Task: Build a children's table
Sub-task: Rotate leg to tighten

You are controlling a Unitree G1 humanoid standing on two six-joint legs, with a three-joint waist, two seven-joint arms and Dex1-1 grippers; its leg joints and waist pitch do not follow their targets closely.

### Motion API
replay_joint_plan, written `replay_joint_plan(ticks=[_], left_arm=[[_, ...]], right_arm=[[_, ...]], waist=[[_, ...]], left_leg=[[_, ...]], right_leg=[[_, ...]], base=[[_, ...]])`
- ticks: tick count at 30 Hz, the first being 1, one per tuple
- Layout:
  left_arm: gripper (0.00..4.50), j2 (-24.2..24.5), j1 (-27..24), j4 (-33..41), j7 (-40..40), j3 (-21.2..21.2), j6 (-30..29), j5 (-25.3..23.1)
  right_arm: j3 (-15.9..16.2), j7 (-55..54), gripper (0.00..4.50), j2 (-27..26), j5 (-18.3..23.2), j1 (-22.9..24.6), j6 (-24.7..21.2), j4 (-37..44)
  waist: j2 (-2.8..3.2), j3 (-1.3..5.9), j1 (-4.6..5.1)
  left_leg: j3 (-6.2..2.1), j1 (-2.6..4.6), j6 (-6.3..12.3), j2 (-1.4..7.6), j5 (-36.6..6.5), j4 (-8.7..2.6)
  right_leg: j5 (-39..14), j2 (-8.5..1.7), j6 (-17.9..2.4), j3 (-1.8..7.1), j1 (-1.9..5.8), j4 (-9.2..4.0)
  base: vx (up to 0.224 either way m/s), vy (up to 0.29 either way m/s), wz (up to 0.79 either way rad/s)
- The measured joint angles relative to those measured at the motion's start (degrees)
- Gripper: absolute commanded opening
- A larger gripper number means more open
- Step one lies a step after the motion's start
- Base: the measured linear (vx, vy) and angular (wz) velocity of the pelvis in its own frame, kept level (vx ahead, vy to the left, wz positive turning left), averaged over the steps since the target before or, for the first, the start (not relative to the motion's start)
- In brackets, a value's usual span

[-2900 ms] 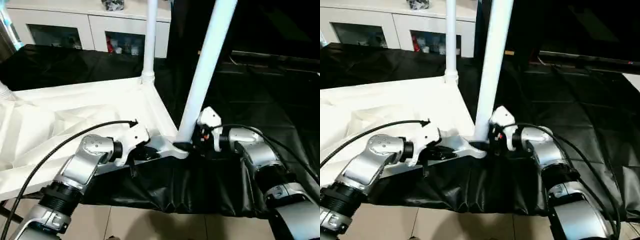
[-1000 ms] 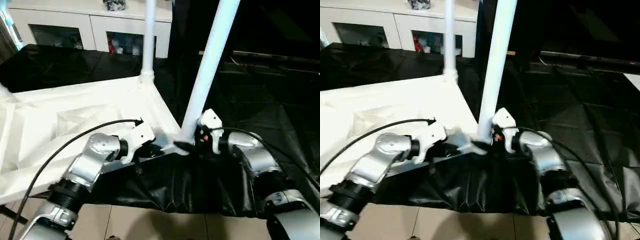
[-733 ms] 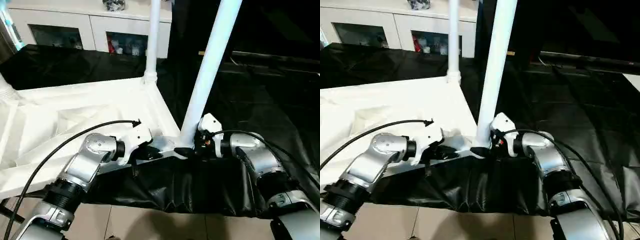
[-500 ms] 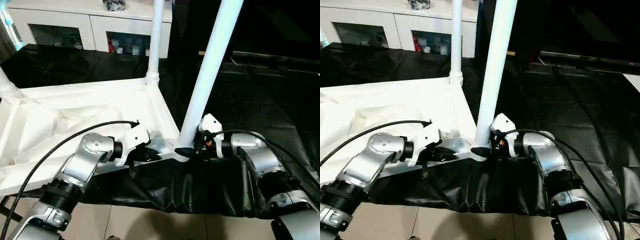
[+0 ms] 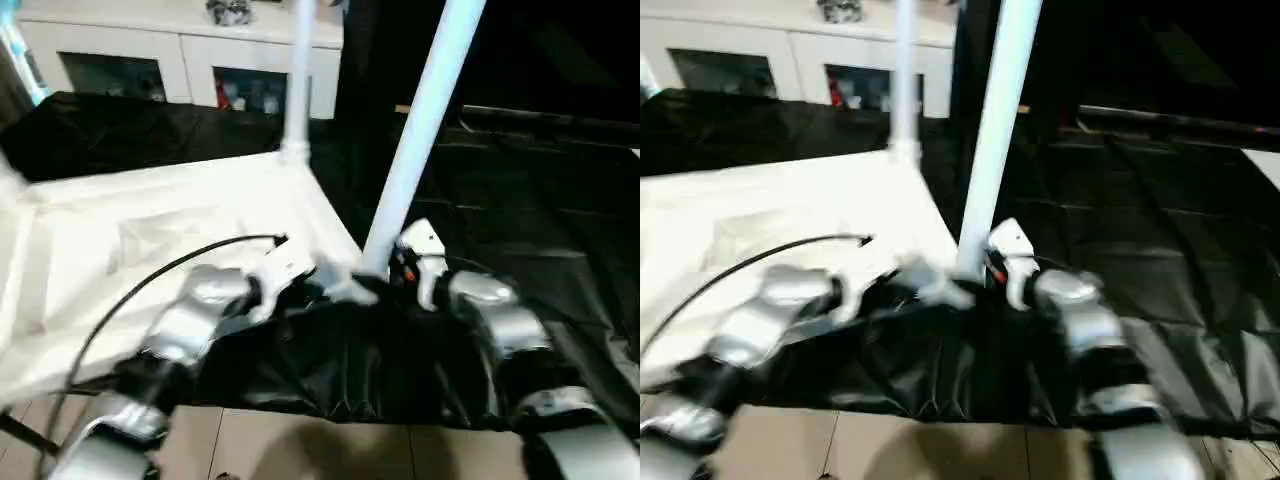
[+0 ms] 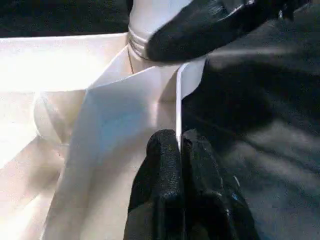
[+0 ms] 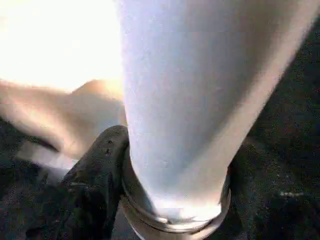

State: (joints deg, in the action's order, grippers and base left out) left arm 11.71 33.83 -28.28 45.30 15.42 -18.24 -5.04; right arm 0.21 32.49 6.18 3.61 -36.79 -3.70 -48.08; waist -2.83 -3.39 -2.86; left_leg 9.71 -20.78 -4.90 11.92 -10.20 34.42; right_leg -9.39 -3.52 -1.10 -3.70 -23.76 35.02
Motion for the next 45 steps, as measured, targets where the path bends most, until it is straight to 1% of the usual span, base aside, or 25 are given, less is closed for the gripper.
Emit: replay_joint_plan(ticks=[3, 6, 8, 10, 11, 12, 14, 17, 20, 21, 26, 29, 30, 32, 33, 34, 35, 36, 37, 41, 44, 45], left_arm=[[0.00, -2.67, 1.12, -1.60, -4.68, -0.46, -0.99, -1.13], [0.00, -3.49, 1.68, -2.04, -6.05, -0.43, -1.15, -1.50], [0.00, -3.50, 1.72, -2.02, -5.99, -0.35, -0.85, -1.65], [0.00, -3.47, 1.71, -1.99, -5.57, -0.45, -0.67, -1.81], [0.00, -3.21, 1.58, -1.75, -5.27, -0.45, -0.54, -1.81], [0.00, -2.90, 1.45, -1.57, -4.83, -0.48, -0.45, -1.80], [0.00, -2.22, 0.76, -0.69, -3.88, -0.42, 0.09, -1.80], [0.00, 0.31, -1.41, 2.29, 0.85, 0.24, 1.68, -0.94], [0.00, 2.84, -2.66, 4.39, 5.16, 0.64, 3.31, 0.35], [0.00, 3.68, -2.99, 4.60, 6.28, 0.65, 3.63, 0.74], [0.00, 6.41, -4.23, 6.29, 10.96, 0.76, 4.84, 1.89], [0.00, 7.74, -4.56, 7.06, 13.31, 0.92, 5.07, 2.52], [0.00, 8.06, -4.69, 7.29, 13.98, 0.93, 5.07, 2.73], [0.00, 8.41, -4.80, 7.46, 14.68, 1.02, 5.07, 3.00], [0.00, 8.56, -4.82, 7.55, 14.96, 1.07, 5.07, 3.11], [0.00, 8.64, -4.82, 7.56, 15.20, 1.07, 5.08, 3.13], [0.00, 8.72, -4.82, 7.56, 15.43, 1.08, 5.16, 3.14], [0.00, 8.85, -4.82, 7.56, 15.67, 1.09, 5.37, 3.14], [0.00, 8.94, -4.83, 7.56, 15.79, 1.11, 5.52, 3.16], [0.00, 9.23, -4.86, 7.56, 16.20, 1.14, 5.68, 3.28], [0.00, 9.56, -4.93, 7.59, 16.83, 1.15, 5.69, 3.58], [0.00, 9.66, -4.97, 7.59, 16.91, 1.15, 5.69, 3.65]], right_arm=[[-2.46, -9.30, 2.65, -3.32, 0.05, -1.87, -0.10, -2.38], [-3.39, -12.04, 2.65, -4.30, 0.20, -2.19, 0.30, -2.63], [-3.77, -11.82, 3.35, -4.35, 0.37, -2.18, 0.62, -2.62], [-4.55, -10.02, 3.35, -4.39, 1.97, -2.15, 0.79, -2.52], [-4.67, -8.95, 3.56, -4.25, 2.45, -2.11, 0.80, -2.50], [-4.68, -7.68, 3.56, -3.95, 2.77, -2.01, 0.80, -2.49], [-4.56, -4.97, 3.82, -3.25, 2.78, -1.83, 0.81, -2.37], [-1.88, 2.94, 3.95, -0.48, 2.65, -1.08, 0.80, -0.89], [0.72, 9.94, 4.26, 2.67, 2.25, -1.00, 1.25, 1.33], [1.79, 12.78, 4.26, 3.86, 2.25, -0.74, 1.28, 2.20], [5.08, 24.91, 4.26, 8.47, 2.39, 1.36, 1.08, 5.96], [6.27, 29.92, 3.93, 10.29, 2.45, 1.44, 0.98, 7.18], [6.55, 30.85, 3.90, 10.64, 2.44, 1.44, 1.05, 7.20], [6.97, 31.76, 3.68, 11.07, 2.39, 1.44, 1.26, 7.22], [7.12, 31.94, 3.56, 11.21, 2.31, 1.44, 1.34, 7.20], [7.21, 32.03, 3.56, 11.30, 2.30, 1.44, 1.35, 7.21], [7.31, 32.00, 3.47, 11.39, 2.24, 1.43, 1.41, 7.18], [7.42, 31.71, 3.31, 11.41, 2.15, 1.36, 1.62, 6.95], [7.47, 31.42, 3.31, 11.40, 1.78, 1.33, 1.80, 6.81], [7.53, 31.25, 2.95, 11.41, 1.25, 1.32, 1.85, 6.80], [7.67, 31.43, 2.77, 11.59, 1.07, 1.33, 1.99, 6.80], [7.78, 31.48, 2.54, 11.59, 1.03, 1.33, 2.07, 6.80]], waist=[[-0.02, 0.00, 0.15], [-0.01, 0.00, -0.09], [-0.01, 0.01, -0.21], [0.02, 0.02, -0.27], [0.03, 0.02, -0.29], [0.03, 0.02, -0.32], [0.05, 0.02, -0.25], [0.16, 0.01, -0.20], [0.19, 0.01, -0.35], [0.18, 0.01, -0.40], [0.13, -0.01, -0.65], [0.12, -0.02, -0.64], [0.12, -0.02, -0.62], [0.12, -0.02, -0.61], [0.12, -0.02, -0.62], [0.12, -0.02, -0.62], [0.12, -0.02, -0.62], [0.11, -0.02, -0.61], [0.11, -0.02, -0.60], [0.04, -0.03, -0.58], [0.02, -0.03, -0.60], [0.02, -0.03, -0.59]], left_leg=[[-0.01, -0.07, 0.00, 0.00, 0.00, 0.01], [0.02, -0.15, 0.01, 0.00, -0.01, -0.01], [0.05, -0.20, 0.02, -0.01, -0.02, -0.12], [0.09, -0.19, 0.02, -0.01, -0.01, -0.21], [0.10, -0.20, 0.01, 0.00, -0.01, -0.21], [0.09, -0.21, 0.01, 0.01, 0.00, -0.22], [0.09, -0.20, 0.01, 0.01, 0.00, -0.22], [0.08, -0.20, 0.01, 0.01, 0.00, -0.24], [0.09, -0.19, 0.01, 0.02, 0.00, -0.25], [0.10, -0.21, 0.01, 0.02, 0.00, -0.23], [0.09, -0.26, 0.02, 0.02, 0.00, -0.18], [0.09, -0.26, 0.02, 0.03, 0.00, -0.19], [0.09, -0.27, 0.02, 0.03, 0.00, -0.19], [0.08, -0.27, 0.02, 0.03, 0.00, -0.20], [0.08, -0.27, 0.02, 0.03, 0.00, -0.20], [0.08, -0.27, 0.02, 0.03, 0.00, -0.20], [0.08, -0.27, 0.02, 0.03, 0.00, -0.19], [0.08, -0.27, 0.02, 0.03, 0.00, -0.20], [0.08, -0.27, 0.02, 0.03, 0.00, -0.20], [0.09, -0.27, 0.02, 0.03, 0.00, -0.20], [0.09, -0.27, 0.02, 0.03, 0.00, -0.20], [0.08, -0.27, 0.02, 0.03, 0.00, -0.20]], right_leg=[[0.00, 0.00, 0.00, 0.00, -0.04, 0.00], [0.01, 0.00, -0.01, 0.00, -0.05, 0.00], [0.15, 0.00, -0.25, 0.00, -0.09, -0.03], [0.15, 0.00, -0.26, -0.01, -0.13, -0.03], [0.15, 0.01, -0.26, -0.01, -0.15, -0.01], [0.15, 0.02, -0.26, -0.03, -0.17, -0.01], [0.16, 0.02, -0.26, -0.02, -0.18, -0.01], [0.15, 0.02, -0.26, -0.03, -0.20, -0.01], [0.15, 0.02, -0.26, -0.03, -0.19, 0.00], [0.11, 0.02, -0.19, -0.03, -0.20, 0.00], [0.01, 0.00, -0.02, -0.01, -0.18, -0.04], [0.12, 0.01, -0.22, -0.03, -0.19, -0.02], [0.13, 0.01, -0.22, -0.03, -0.20, -0.03], [0.13, 0.01, -0.22, -0.03, -0.20, -0.03], [0.13, 0.01, -0.23, -0.03, -0.20, -0.03], [0.13, 0.01, -0.23, -0.03, -0.20, -0.03], [0.13, 0.01, -0.23, -0.03, -0.20, -0.03], [0.13, 0.01, -0.23, -0.03, -0.20, -0.03], [0.13, 0.01, -0.23, -0.03, -0.20, -0.03], [0.13, 0.01, -0.23, -0.03, -0.21, -0.03], [0.12, 0.01, -0.22, -0.03, -0.20, -0.03], [0.13, 0.01, -0.23, -0.03, -0.20, -0.03]], base=[[0.000, 0.000, 0.00], [0.000, 0.000, 0.00], [0.000, 0.000, 0.00], [0.000, 0.000, 0.00], [0.000, 0.000, 0.00], [0.000, 0.000, 0.00], [0.000, 0.000, 0.00], [0.000, 0.000, 0.00], [0.000, 0.000, 0.00], [0.000, 0.000, 0.00], [0.000, 0.000, 0.00], [0.000, 0.000, 0.00], [0.000, 0.000, 0.00], [0.000, 0.000, 0.00], [0.000, 0.000, 0.00], [0.000, 0.000, 0.00], [0.000, 0.000, 0.00], [0.000, 0.000, 0.00], [0.000, 0.000, 0.00], [0.000, 0.000, 0.00], [0.000, 0.000, 0.00], [0.000, 0.000, 0.00]])
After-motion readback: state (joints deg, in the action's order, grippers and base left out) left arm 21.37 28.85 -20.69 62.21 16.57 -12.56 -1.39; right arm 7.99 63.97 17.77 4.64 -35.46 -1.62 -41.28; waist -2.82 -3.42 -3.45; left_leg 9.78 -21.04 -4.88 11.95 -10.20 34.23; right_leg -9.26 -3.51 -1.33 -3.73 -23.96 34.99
